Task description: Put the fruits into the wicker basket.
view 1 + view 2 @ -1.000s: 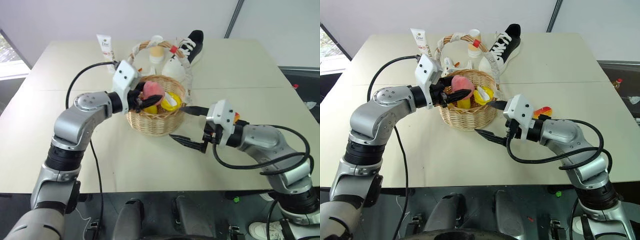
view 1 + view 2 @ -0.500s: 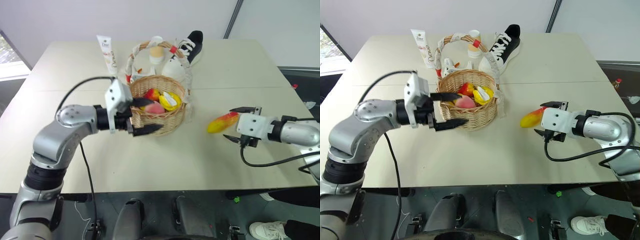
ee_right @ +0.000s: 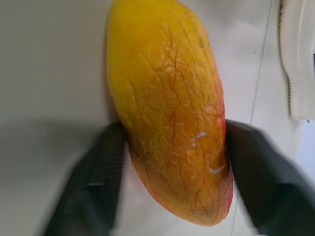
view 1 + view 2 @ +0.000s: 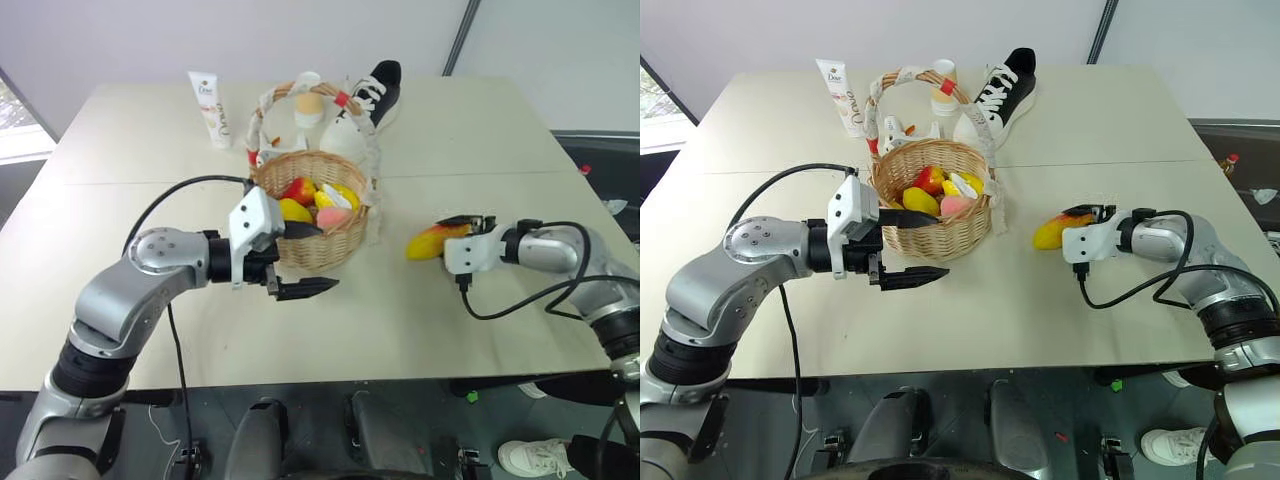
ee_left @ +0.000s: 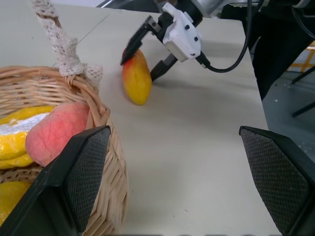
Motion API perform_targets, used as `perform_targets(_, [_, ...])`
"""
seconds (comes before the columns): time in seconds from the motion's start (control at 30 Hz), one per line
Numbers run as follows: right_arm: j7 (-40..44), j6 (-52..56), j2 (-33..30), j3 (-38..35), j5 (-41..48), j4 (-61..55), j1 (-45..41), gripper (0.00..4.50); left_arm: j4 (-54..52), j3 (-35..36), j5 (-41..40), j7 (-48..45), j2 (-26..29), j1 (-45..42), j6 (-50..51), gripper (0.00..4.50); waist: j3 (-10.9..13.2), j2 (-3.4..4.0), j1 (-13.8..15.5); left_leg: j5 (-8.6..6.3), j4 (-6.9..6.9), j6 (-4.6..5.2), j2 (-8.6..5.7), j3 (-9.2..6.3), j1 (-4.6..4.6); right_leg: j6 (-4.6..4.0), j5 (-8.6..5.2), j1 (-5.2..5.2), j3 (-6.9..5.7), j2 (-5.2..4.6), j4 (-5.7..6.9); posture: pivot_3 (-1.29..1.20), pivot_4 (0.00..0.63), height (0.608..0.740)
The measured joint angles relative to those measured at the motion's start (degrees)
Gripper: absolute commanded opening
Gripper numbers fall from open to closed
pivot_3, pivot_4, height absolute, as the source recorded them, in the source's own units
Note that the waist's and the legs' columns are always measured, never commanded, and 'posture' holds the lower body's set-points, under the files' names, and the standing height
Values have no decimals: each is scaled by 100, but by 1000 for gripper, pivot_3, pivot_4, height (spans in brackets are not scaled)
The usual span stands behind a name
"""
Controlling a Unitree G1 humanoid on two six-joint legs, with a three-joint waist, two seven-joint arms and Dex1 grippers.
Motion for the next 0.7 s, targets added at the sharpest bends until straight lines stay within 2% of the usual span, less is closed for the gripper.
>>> perform_targets(0.13, [-5, 16, -13, -105, 44, -241, 136, 1784, 50, 254, -5, 26, 82, 179, -49, 4500, 0, 1, -18, 0, -3, 0, 1, -4, 0, -1, 0, -2, 0, 1, 2, 0, 150, 740])
perform_targets(0.23, [145, 361, -15, -434, 521, -926, 423, 1784, 311, 778, -88, 128, 168, 343, -63, 4500, 1, 3, -16, 0, -3, 0, 4, -15, 0, -1, -1, -5, 0, 1, 8, 0, 150, 740])
perform_targets(0.33, [676, 1420, -11, -934, 1804, -2298, 722, 1784, 577, 1455, -234, 139, 362, 678, -90, 4500, 1, 6, -28, -1, -6, 1, 13, -20, 5, -1, -1, -4, 2, -2, 13, 0, 150, 740])
perform_targets(0.43, [965, 2852, 198, -1205, 3261, -3812, 671, 1784, 973, 1976, -264, 66, 525, 970, -148, 4500, 0, 4, -17, -1, -3, 1, 17, -31, 6, -1, -1, -1, -4, -4, 15, 0, 150, 740])
perform_targets(0.5, [881, 3686, 763, -1152, 4130, -4562, 388, 1784, 1131, 2165, -358, 2, 597, 1016, -177, 4500, 0, 2, -10, -1, 1, 0, 19, -33, 5, -1, -1, 0, -6, -4, 17, 0, 150, 740])
perform_targets(0.57, [668, 4218, 1389, -946, 4584, -4887, 54, 1784, 1152, 2279, -397, -46, 616, 1032, -224, 4500, -2, -1, -3, 0, 2, 0, 13, -31, 5, -1, -1, 0, -6, -7, 21, 0, 150, 740])
perform_targets(0.63, [453, 4477, 1936, -649, 4659, -4979, -199, 1784, 1157, 2295, -410, -41, 620, 1037, -277, 4500, -3, -2, 16, -1, 1, 0, 9, -31, 2, -1, -1, -3, -6, -10, 20, 0, 150, 740])
perform_targets(0.7, [-18, 4594, 2649, -279, 4338, -4635, -637, 1784, 1120, 2304, -432, 4, 606, 1082, -284, 4500, -2, -2, 3, 0, 1, 0, 10, -26, -3, -1, 0, -13, -4, -12, 21, 0, 150, 740])
